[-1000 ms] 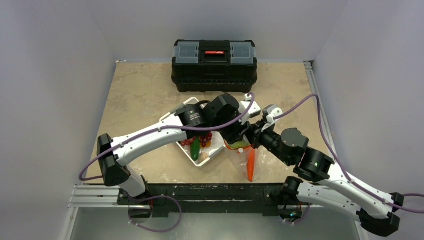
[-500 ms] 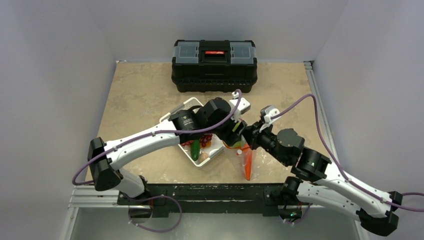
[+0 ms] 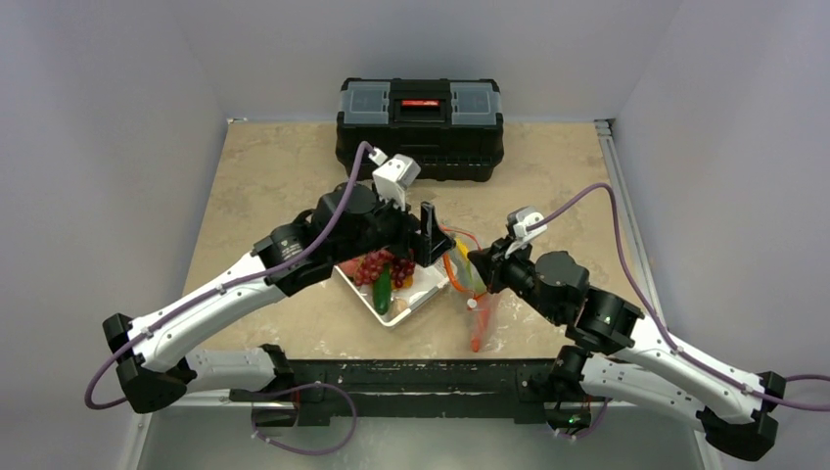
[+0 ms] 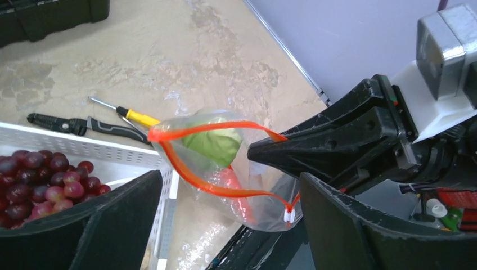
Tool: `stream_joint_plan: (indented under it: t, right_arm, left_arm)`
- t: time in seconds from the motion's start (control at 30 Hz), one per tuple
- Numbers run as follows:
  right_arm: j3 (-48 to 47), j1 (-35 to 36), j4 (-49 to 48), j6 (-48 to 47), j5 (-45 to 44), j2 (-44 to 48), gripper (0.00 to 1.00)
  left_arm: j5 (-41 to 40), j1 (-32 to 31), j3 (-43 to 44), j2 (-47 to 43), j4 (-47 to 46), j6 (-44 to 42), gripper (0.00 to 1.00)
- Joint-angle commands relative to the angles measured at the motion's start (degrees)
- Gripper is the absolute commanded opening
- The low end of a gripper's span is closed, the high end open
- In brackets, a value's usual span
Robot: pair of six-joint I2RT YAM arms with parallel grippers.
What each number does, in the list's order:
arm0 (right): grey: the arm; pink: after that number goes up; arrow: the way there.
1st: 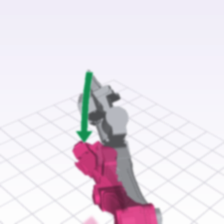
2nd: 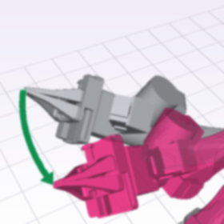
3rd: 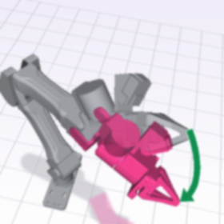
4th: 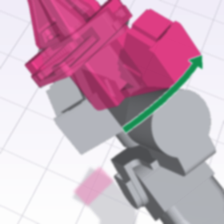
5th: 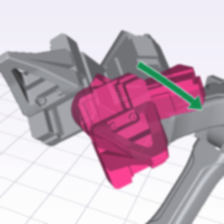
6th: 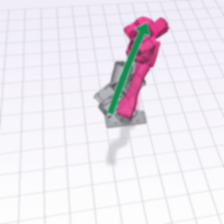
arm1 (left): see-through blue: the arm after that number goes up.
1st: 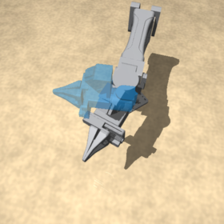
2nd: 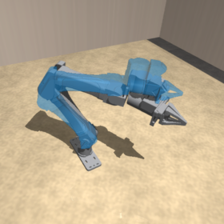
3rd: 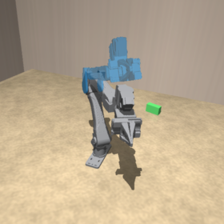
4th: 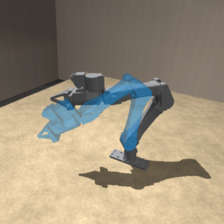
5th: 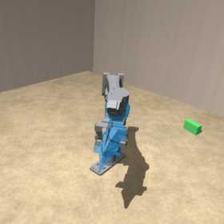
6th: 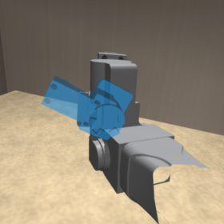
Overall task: Place the food in the zip-top bag and seal the zipper
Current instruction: Place the fake vegetable in the zipper food storage bag.
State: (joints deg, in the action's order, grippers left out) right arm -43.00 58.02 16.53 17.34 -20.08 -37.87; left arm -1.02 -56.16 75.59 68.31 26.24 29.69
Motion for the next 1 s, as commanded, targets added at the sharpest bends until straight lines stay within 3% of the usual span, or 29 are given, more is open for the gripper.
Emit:
stream_joint_plan:
  t: [0.0,0.2,0.33,0.47,0.67,0.77,0.97]
  right_arm:
    - [-2.7,0.12,-1.94,1.06,-1.34,-0.32,0.0]
    - [-4.26,0.16,-1.26,0.8,-2.61,-0.81,0.0]
    - [-4.98,0.17,-0.39,0.57,-2.63,-0.56,0.0]
    - [-4.99,0.14,0.27,0.35,-2.73,0.21,0.0]
    - [-5.07,0.16,0.76,0.17,-3.01,0.72,0.0]
    - [-5.03,0.1,0.99,-0.07,-3.19,1.02,0.0]
    - [-4.77,0.17,1.19,-0.33,-3.65,1.54,0.0]
  left_arm:
    - [-0.29,0.99,-8.61,-4.42,-3.38,7.66,0.85]
    - [7.28,1.49,-15.84,-4.09,-9.1,16.13,0.52]
    - [4.94,1.49,-14.28,1.23,-5.77,18.27,0.39]
    - [5.73,1.45,-13.65,5.56,-10.05,18.56,0.31]
    - [4.29,1.49,-10.64,11.28,-10.47,18.77,0.25]
    - [4.23,1.49,-10.42,12.54,-10.48,19.28,0.31]
    - [6.06,1.49,-11.23,14.39,-12.94,20.38,0.32]
